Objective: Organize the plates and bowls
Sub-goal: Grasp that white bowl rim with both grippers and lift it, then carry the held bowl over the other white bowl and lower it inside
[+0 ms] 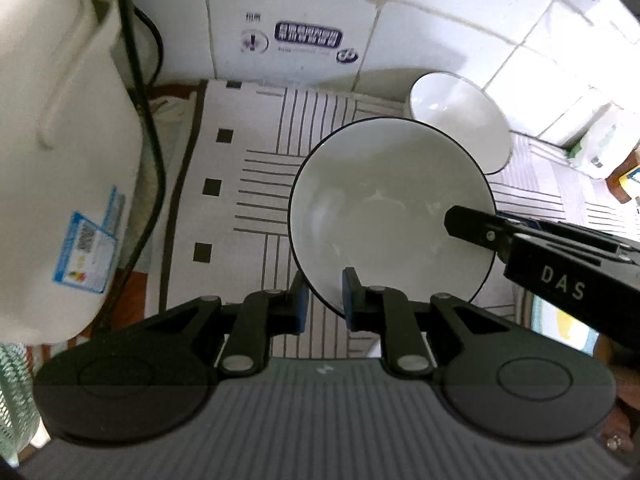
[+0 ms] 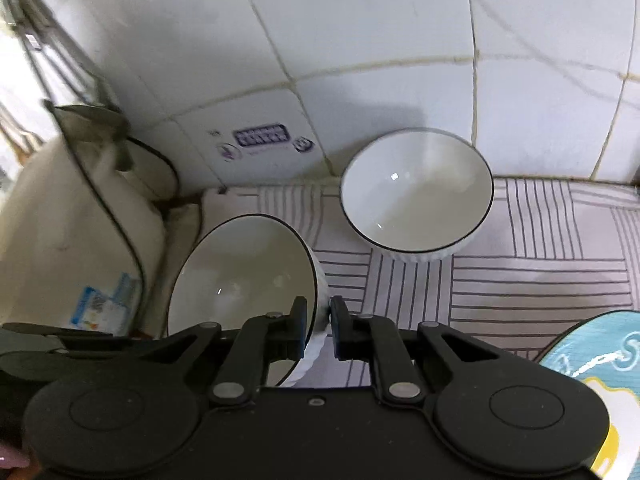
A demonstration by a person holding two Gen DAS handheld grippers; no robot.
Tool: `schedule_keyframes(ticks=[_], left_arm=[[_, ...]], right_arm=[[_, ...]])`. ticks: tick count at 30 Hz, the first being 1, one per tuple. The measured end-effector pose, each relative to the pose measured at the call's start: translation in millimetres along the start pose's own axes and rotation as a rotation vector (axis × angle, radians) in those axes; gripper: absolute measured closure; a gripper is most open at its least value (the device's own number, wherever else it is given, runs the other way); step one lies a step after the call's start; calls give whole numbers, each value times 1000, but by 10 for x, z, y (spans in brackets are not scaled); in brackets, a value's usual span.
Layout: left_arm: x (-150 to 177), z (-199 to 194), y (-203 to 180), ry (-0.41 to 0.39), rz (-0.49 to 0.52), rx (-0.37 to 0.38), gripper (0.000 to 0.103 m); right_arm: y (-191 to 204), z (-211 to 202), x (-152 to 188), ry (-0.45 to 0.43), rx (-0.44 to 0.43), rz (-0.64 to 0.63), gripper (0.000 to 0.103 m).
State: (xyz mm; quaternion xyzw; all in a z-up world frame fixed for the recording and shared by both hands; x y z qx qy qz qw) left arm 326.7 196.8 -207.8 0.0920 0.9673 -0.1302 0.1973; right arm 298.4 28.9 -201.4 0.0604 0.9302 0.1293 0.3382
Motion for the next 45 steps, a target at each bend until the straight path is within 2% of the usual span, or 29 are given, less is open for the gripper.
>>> schedule_keyframes(ticks=[6,12,18,22,29,35,40,45], left_arm=[[96,-427,-228,-48,17,-33,87],[271,-890,-518,-114,21,-75,87],[519,-1164,-723,-127,-15,-100,87],[686,-1247,-802,-116,-44,-118,87],[944,-1159,-872,-89,-80,-155,87],[1118,-992,-814,-46,-138,-166,87],[1168,-836,-770,-12,-145,-179,87],[1132,-678,-727,-6,-161,-201,86]], right_arm=[[-29,-398,-34,-64,-77,-16,86],[-111,-840,-37,-90,-153,-37,86],[-101,-1272,77,-128,-176,-148,86],[-106,-1416,201,-143,-191,-204,85],[-182,-1470,442,-136,-229,-242,85],[-233,-1303,585,-80,-260,-248,85],[-198,-1173,706,-53,-247,-305,85],[-216,-1041,744,-63,-234,-327,85]])
Point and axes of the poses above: each gripper's, at about its wrist camera, not at the fingertips, and z roughly the way its jaws point, y to its left, x to its underside, the point moved 4 cm from there along z, roughly the way its jaws point, and after that the axes turned 3 degrees about -z, right-handed, at the moved point
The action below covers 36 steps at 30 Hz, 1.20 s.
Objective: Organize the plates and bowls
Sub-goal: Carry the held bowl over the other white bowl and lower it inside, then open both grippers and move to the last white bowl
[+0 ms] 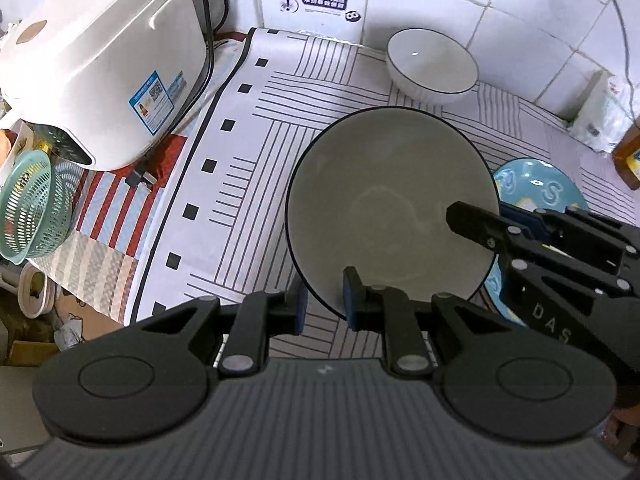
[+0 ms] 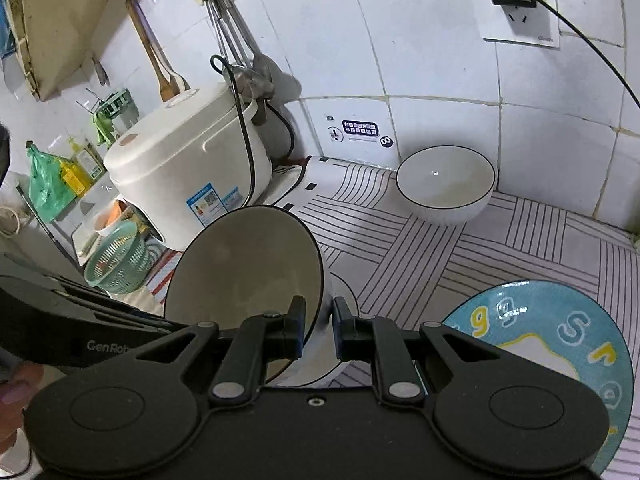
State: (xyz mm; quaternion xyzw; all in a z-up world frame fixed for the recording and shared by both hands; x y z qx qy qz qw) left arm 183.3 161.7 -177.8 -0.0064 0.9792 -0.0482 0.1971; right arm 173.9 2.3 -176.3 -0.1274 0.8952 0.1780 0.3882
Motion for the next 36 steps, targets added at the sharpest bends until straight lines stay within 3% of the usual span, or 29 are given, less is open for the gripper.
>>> schedule_keyframes(ticks=[7,14,19,27,36], left_arm=[[-6,243,87,63,-59,6,85],[15,385,139,122,-54,-23,84],[-26,520,177,160,-58,-5,84],[-113,675,170,200,-30,4,84],[-236,633,173,233,28,23,81]], right_arm=[[14,207,8,25,19,-69,85],[55,375,90,68,21,-132,85],[118,462,118,72,74,-225,85],[161,603,117,94,141,-319,85],[138,665,109,131,157,-324,83]])
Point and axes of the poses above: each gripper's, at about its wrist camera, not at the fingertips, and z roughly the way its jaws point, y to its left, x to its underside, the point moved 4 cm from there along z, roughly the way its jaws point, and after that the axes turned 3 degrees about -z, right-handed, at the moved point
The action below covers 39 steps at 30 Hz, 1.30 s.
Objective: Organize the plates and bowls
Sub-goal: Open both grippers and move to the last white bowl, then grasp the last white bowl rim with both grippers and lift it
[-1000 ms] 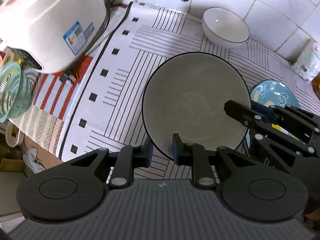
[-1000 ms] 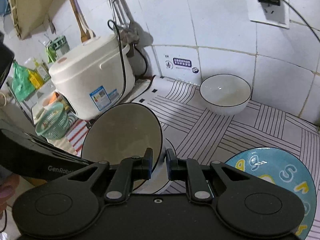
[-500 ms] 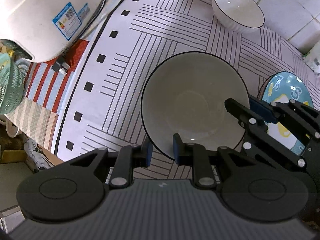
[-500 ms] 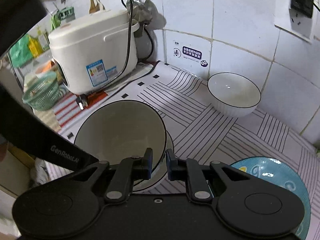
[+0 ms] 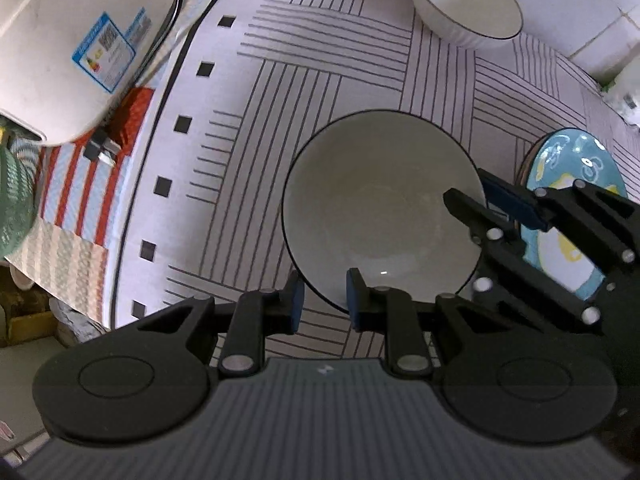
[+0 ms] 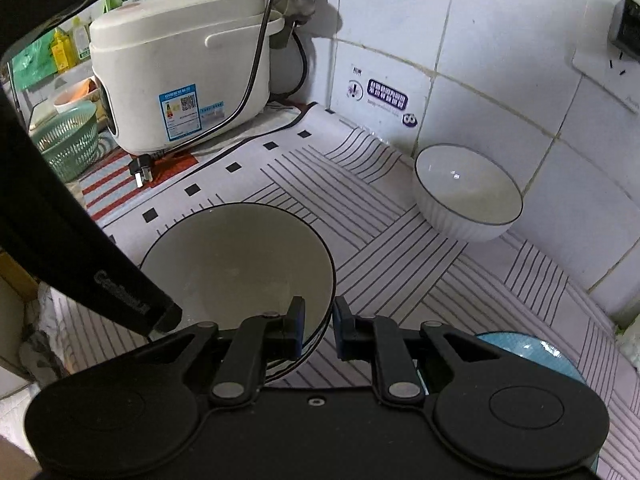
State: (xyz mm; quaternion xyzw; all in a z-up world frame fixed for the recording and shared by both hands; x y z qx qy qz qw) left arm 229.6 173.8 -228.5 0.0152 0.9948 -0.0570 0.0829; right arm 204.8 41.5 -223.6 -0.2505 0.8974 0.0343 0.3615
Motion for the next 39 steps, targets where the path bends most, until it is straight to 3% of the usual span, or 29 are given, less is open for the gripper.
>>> schedule_keyframes(ticks=[3,5,8,16,22,28,31,35,39], left_arm=[[-54,-139,27,-19,26,7,78],[-107,-235,31,-36,50,6,75],[-235,-391,18,-78,83,7,74],[-646,-698,-173,-230,128,35,65],[-991,-658,-336,-297,112,96,61],[-1313,-397,-533,-340,98,119,49],[-1497,-211,-624,-376,109,138,44],[-1681,51,-699,-365,117,137,44],[-1819,323,-770,-335,167,128,44]], right_arm=[[-95,-141,-57,-32,-35,72,81],[-165,-283,-120,-82,-40,94,68],[-292,-464,-212,-166,-34,111,61],[-720,-679,-236,-290,16,159,45],[-1006,-547,-175,-260,51,166,36],[-1215,-219,-192,-215,57,167,27],[-1272,-33,-207,-188,62,164,15],[-1232,152,-234,-135,48,56,12],[-1255,406,-295,-96,45,36,9]])
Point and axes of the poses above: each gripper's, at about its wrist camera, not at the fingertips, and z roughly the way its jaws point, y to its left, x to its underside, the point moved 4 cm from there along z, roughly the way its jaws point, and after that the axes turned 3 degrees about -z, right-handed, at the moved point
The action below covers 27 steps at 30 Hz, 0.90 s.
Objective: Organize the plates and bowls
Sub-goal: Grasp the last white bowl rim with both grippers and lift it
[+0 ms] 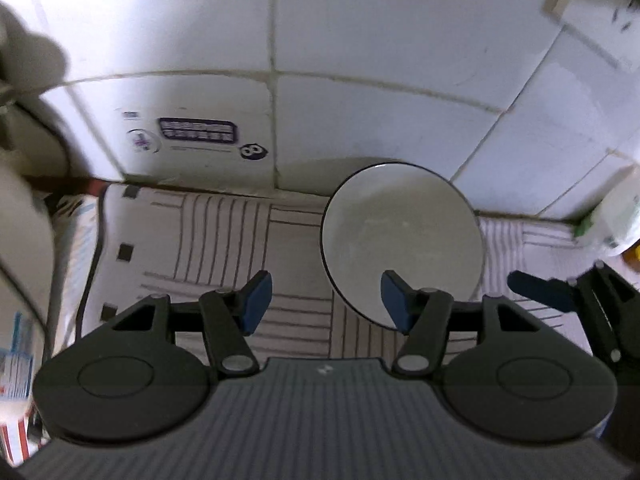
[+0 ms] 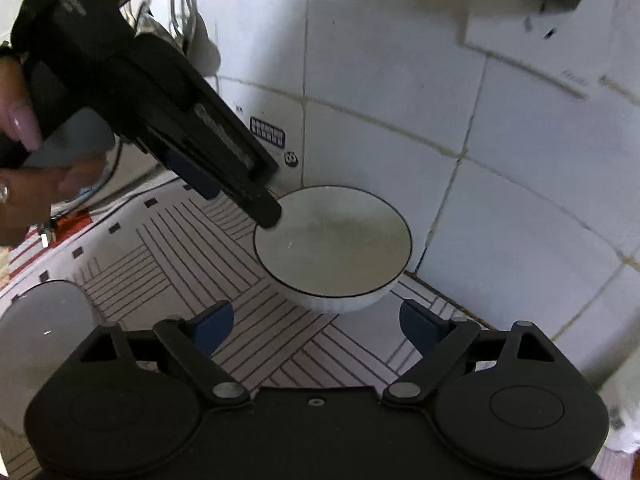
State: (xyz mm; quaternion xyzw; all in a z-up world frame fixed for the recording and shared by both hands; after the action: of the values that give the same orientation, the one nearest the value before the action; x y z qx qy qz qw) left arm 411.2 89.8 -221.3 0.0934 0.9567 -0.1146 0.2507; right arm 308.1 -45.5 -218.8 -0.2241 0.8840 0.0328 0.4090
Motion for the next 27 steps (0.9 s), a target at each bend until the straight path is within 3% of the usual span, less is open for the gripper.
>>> schedule_keyframes(ticks=[6,12,16,27], left_arm=[[-81,295,73,18,-32,27,47],[-9,402,48,11,-12,50,92],[57,338,-37,-26,3,30,91],[74,-175,-92,-19,60,33,91]], right_arm=[[-34,432,15,119,-12,33,9],[-25,576,-13,82,13,1,9],[-47,611,-40,64,25,1,8],[-5,250,-50,16,10,-21,9]])
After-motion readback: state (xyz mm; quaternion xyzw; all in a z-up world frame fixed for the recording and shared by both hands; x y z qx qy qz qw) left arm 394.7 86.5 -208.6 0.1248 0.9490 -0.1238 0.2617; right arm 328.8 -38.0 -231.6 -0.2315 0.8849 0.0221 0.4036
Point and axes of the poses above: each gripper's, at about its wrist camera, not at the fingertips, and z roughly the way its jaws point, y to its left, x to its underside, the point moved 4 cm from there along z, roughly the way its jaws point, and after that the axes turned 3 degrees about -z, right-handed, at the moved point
